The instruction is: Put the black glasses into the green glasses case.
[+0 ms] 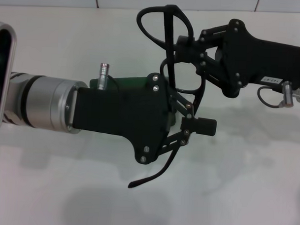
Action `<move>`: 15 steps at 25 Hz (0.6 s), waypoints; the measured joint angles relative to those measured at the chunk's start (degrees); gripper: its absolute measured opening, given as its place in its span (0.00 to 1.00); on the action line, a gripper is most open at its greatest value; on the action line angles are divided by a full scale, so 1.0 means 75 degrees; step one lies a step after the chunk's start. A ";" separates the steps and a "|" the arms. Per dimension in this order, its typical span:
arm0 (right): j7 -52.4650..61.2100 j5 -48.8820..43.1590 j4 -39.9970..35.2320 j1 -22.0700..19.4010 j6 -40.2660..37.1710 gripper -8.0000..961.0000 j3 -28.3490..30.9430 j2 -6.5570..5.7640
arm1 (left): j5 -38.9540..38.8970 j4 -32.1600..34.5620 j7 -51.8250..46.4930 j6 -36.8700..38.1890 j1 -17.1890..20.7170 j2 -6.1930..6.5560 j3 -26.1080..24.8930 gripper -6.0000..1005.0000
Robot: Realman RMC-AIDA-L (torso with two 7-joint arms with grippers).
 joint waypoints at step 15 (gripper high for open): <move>-0.0107 0.0085 0.0103 -0.0002 -0.0159 0.08 -0.0380 -0.0004 | -0.0123 -0.0174 -0.0016 -0.0194 -0.0078 -0.0018 0.0000 0.02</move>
